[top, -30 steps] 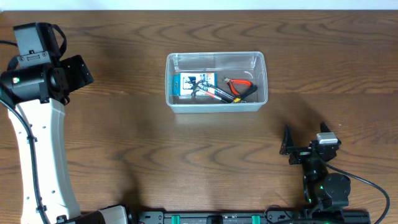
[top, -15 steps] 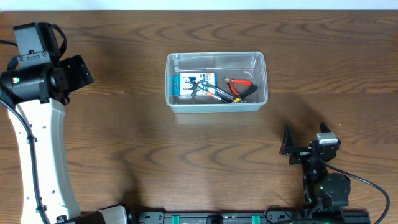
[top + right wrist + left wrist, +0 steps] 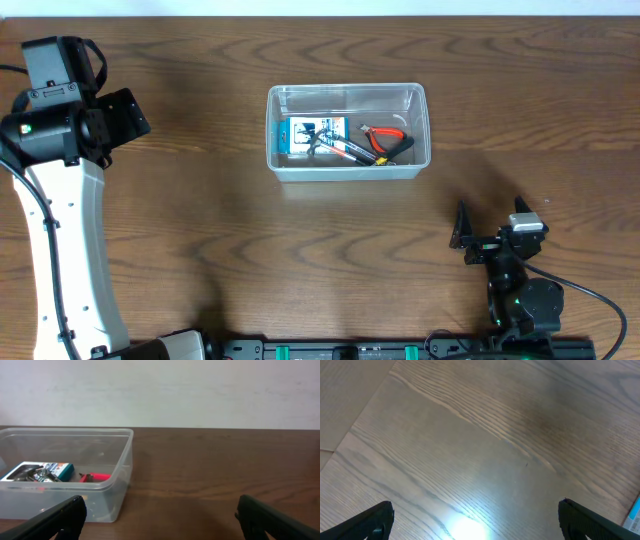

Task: Pack container

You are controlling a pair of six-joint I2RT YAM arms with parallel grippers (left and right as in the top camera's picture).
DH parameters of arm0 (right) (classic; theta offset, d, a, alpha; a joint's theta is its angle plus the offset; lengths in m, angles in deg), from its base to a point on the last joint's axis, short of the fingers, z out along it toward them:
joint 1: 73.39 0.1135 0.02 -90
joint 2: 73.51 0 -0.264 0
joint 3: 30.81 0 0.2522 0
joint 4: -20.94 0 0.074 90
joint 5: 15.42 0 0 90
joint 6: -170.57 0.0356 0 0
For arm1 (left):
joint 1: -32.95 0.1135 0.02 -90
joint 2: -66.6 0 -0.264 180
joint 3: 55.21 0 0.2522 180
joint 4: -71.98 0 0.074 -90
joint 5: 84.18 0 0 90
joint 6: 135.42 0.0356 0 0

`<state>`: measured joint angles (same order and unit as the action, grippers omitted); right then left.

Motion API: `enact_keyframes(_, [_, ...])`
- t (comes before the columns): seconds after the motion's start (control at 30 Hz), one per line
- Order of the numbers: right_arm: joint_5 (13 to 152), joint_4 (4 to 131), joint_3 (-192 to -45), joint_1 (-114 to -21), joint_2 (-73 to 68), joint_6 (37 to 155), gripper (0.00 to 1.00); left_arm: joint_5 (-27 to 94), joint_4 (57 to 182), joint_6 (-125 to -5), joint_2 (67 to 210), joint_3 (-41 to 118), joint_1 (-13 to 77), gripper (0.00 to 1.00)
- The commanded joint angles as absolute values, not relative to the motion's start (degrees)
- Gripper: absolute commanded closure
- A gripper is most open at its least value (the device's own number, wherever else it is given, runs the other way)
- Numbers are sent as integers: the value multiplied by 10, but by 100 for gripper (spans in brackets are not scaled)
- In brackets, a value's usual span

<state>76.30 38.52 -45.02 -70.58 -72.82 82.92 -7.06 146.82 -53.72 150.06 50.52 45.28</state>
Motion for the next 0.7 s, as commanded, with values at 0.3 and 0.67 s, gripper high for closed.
enact_keyframes(0.3, [765,388,-449,-708,-732,835,1,-80,1468,-530,1291,386,443,2])
enact_keyframes(0.67, [765,388,-449,-708,-732,835,1,-65,1431,-552,978,97,375,2])
